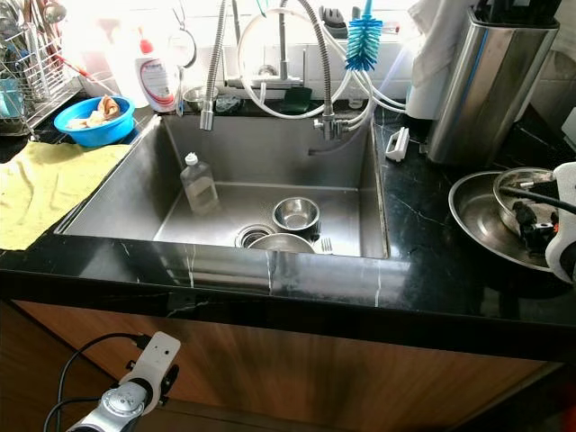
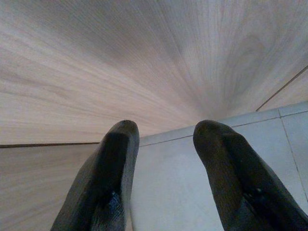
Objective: Kitchen organization
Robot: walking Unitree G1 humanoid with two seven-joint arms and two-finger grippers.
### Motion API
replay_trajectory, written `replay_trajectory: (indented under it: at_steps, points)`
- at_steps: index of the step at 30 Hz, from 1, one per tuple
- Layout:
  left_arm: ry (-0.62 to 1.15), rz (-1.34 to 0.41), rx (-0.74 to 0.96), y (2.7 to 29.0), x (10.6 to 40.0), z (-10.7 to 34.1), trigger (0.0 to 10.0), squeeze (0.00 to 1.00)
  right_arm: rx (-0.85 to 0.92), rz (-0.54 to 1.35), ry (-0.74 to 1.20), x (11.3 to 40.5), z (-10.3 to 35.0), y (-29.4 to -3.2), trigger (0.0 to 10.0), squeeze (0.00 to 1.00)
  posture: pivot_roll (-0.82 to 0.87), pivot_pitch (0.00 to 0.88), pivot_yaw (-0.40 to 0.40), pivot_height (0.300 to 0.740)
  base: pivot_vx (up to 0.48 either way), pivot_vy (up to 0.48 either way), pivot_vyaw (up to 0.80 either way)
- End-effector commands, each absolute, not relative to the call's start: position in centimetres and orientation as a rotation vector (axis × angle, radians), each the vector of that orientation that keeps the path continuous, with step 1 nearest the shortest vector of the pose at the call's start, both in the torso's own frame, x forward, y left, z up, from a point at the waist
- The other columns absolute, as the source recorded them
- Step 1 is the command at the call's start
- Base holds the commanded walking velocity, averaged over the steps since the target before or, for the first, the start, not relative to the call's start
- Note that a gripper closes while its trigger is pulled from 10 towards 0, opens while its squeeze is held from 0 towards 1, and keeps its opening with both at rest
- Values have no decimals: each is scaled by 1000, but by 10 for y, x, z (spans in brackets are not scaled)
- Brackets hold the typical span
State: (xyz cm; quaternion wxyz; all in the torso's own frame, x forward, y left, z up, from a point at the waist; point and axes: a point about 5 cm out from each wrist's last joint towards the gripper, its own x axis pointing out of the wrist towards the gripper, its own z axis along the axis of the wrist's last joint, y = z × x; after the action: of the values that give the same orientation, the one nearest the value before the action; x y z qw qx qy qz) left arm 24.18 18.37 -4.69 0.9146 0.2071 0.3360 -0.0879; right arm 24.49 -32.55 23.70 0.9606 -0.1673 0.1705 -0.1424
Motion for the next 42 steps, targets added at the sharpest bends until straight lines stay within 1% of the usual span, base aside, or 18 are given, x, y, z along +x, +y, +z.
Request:
replay_trajectory:
  at_steps: [1,10,11,12,16,17,18,39,40,41,42]
  points:
    - [728,-175,443,192,235,-51,10000,0,-342,-248,328,246,239,-323,10000,0,-185,0,69,740,0,0,0]
    - [719,-175,445,192,238,-49,10000,0,-349,-179,327,248,235,-323,10000,0,-185,0,69,740,0,0,0]
    - [717,-175,444,191,238,-49,10000,0,-346,-179,333,248,234,-324,10000,302,-183,0,68,740,0,0,0]
    - [716,-174,443,191,238,-49,10000,0,-349,-190,339,248,233,-326,10000,1000,-183,0,68,740,0,0,0]
    - [715,-173,442,191,239,-48,10000,0,-353,-227,365,247,229,-334,10000,1000,-182,0,68,740,0,0,0]
    - [714,-170,442,192,239,-48,10000,0,-348,-216,363,247,229,-334,10000,380,-182,0,68,740,0,0,0]
    - [713,-169,442,192,240,-48,10000,0,-345,-198,358,248,229,-334,10000,0,-184,0,69,740,0,0,0]
    - [703,-158,445,196,242,-45,10000,0,-425,-167,417,257,213,-343,10000,0,-169,0,71,740,0,0,0]
    - [703,-157,446,196,242,-45,10000,0,-424,-169,413,257,213,-344,4784,0,-165,0,71,740,0,0,0]
    - [702,-156,447,197,242,-45,10000,0,-425,-173,407,257,214,-344,0,0,-165,0,72,740,0,0,0]
    - [702,-156,447,197,242,-45,10000,0,-425,-173,407,257,214,-344,0,0,-165,0,72,740,0,0,0]
